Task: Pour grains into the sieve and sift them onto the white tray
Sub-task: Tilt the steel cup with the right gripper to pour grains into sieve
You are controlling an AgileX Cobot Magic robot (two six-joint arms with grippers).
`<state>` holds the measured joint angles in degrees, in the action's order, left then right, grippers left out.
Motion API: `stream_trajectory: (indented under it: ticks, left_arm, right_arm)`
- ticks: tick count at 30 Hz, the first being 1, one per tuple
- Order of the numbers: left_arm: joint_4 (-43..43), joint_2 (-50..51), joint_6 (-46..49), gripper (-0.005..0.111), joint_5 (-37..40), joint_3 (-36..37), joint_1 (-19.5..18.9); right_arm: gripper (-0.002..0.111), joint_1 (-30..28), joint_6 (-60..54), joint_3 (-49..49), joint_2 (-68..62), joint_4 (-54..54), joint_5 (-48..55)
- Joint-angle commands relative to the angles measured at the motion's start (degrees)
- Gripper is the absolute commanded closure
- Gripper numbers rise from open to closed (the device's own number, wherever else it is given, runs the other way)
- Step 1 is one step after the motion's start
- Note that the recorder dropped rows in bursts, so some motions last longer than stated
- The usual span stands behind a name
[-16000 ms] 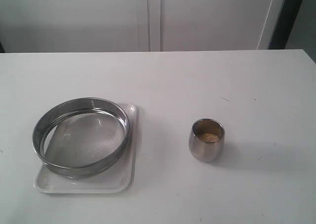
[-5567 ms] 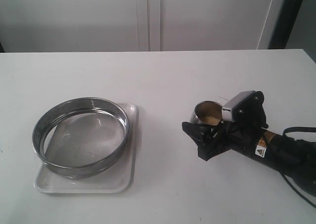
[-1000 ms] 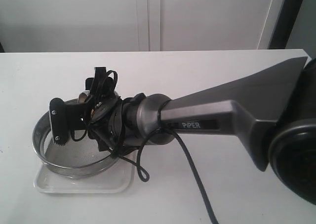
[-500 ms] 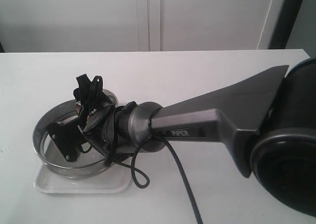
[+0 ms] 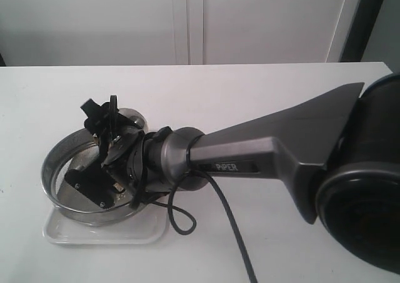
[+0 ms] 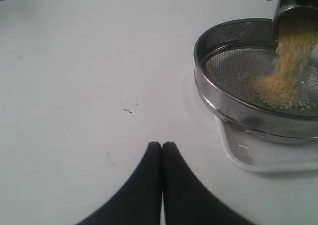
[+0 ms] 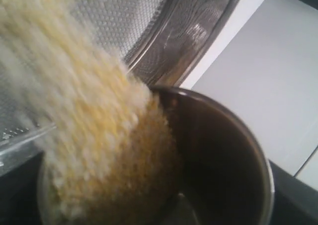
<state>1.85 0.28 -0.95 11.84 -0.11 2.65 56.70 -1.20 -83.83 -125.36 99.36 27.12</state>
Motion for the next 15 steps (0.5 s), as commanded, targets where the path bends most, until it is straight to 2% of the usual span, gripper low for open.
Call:
stream_trajectory:
  ticks: [1, 15]
  left_arm:
    - [0.04, -0.28, -0.14, 0.107, -0.18, 0.11, -0.21]
    - [0.04, -0.28, -0.14, 0.107, -0.18, 0.11, -0.21]
  right_arm:
    - [0.108, 0.32, -4.27, -1.43, 1.42, 0.59, 1.21]
    - [0.108, 0.56, -10.57, -2.42, 2.3, 0.59, 2.56]
